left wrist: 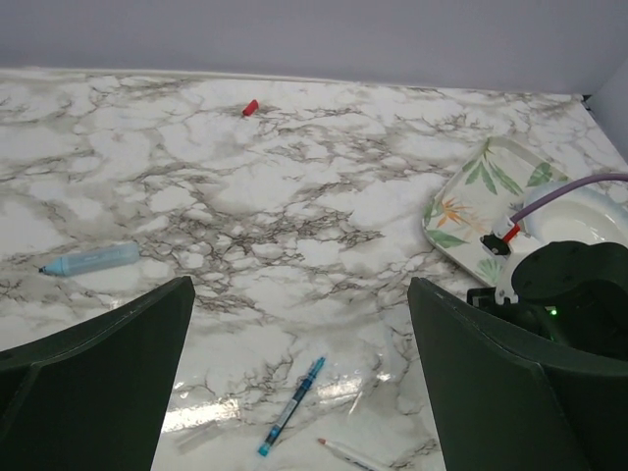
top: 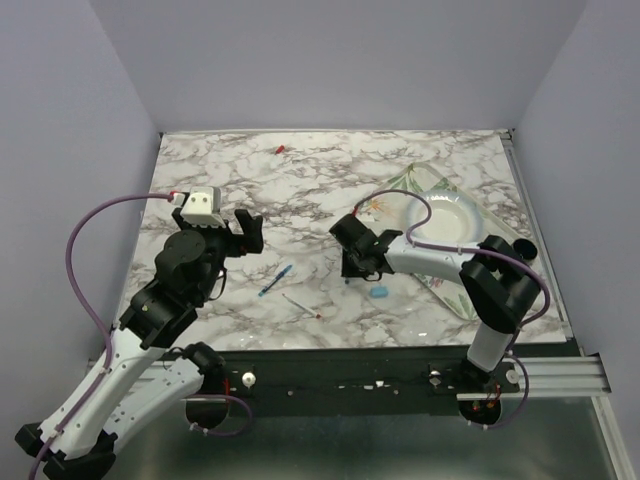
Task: Insert the pens into the pen caps
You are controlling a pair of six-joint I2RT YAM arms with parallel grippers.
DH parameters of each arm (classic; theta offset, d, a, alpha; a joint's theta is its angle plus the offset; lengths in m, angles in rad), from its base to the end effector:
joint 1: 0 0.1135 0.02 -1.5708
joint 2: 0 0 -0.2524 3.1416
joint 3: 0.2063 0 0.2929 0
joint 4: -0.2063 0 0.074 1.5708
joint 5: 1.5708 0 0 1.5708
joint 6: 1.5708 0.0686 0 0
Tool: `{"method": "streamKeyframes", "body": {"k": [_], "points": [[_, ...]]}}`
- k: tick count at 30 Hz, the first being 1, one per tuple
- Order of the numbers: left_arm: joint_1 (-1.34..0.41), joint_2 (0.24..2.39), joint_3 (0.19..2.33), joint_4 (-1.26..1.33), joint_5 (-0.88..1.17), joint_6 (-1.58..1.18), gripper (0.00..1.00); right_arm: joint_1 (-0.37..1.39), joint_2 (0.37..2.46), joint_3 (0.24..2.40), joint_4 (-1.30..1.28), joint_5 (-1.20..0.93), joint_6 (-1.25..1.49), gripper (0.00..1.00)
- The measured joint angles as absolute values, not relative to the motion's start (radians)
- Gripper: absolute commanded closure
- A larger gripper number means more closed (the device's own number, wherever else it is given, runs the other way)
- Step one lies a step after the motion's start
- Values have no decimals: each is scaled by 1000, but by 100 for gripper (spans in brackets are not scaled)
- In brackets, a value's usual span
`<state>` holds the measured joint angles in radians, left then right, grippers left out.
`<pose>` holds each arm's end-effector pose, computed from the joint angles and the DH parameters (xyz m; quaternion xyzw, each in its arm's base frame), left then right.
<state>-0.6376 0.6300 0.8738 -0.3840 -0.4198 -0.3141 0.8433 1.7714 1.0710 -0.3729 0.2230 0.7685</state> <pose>0.1895 -0.1056 0.3705 -0.0160 0.7507 -0.1540 0.6422 0.2743 0.2852 0.0981 -0.0086 0.9636 0.1018 0.2472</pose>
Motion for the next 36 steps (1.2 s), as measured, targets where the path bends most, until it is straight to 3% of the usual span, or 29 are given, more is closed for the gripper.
{"method": "streamKeyframes", "body": {"k": [10,15,16,28,36], "points": [[-636,630,866,-382,-452,-298,1,843,1678,1063,-409,226,755,52],[-625,681,858,-358,-455,-285,3,843,1514,1047,-395,184,716,15],[-609,717,879,-368,-443,-286,4,843,1470,1035,-383,170,706,13],[-250,1464,1401,-276,-41,-443,10,843,1058,891,-323,51,654,9],[-157,1982,1845,-203,105,-532,23,843,975,892,-287,28,637,10]]}}
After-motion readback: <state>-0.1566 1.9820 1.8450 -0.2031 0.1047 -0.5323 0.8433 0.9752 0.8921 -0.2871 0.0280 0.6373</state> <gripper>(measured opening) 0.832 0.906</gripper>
